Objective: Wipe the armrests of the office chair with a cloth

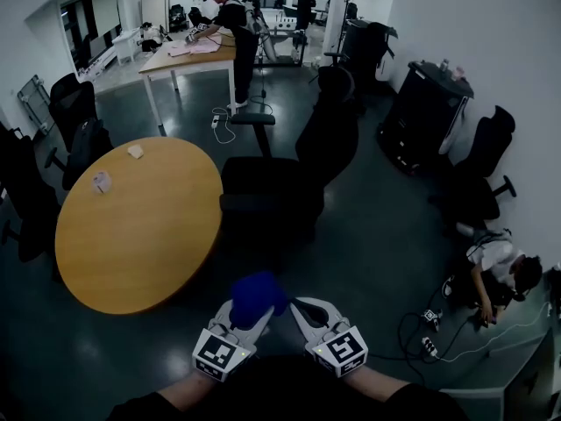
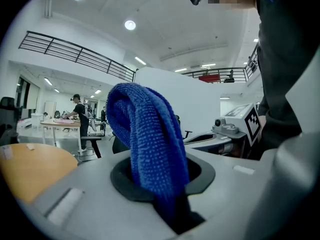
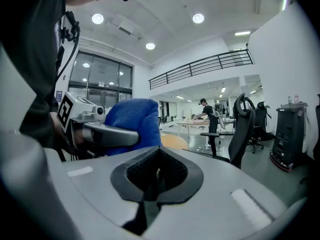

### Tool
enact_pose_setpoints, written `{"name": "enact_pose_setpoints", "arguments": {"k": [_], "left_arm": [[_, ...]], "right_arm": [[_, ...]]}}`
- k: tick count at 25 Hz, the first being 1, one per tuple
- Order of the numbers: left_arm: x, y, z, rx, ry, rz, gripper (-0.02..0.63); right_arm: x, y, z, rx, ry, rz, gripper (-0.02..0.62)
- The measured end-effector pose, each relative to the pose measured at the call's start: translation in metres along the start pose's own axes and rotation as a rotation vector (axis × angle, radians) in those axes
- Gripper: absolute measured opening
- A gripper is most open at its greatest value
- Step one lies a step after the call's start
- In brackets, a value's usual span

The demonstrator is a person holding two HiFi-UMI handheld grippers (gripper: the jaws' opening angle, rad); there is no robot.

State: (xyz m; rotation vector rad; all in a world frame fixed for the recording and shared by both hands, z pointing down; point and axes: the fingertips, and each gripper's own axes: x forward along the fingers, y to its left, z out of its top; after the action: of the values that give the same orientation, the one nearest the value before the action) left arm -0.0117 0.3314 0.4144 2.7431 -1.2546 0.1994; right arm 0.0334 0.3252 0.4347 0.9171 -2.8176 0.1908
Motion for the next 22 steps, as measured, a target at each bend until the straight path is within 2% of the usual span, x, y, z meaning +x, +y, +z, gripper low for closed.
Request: {"name": "enact_pose_setpoints", "arguments": {"k": [8,22], "left_arm": [[-0.004,-0.007,0.005,0.02,-0.001,0.04,0.107],[0.011,-0.018,0.003,0.031,0.021,0.031,0.107]], "right_arm": [[-0.005,-0.006,0.008,-0.002,-0.027,0.02,0.005],[-0.015,-0.015,0.003,0.012,-0.026,0.042,0.003]]}}
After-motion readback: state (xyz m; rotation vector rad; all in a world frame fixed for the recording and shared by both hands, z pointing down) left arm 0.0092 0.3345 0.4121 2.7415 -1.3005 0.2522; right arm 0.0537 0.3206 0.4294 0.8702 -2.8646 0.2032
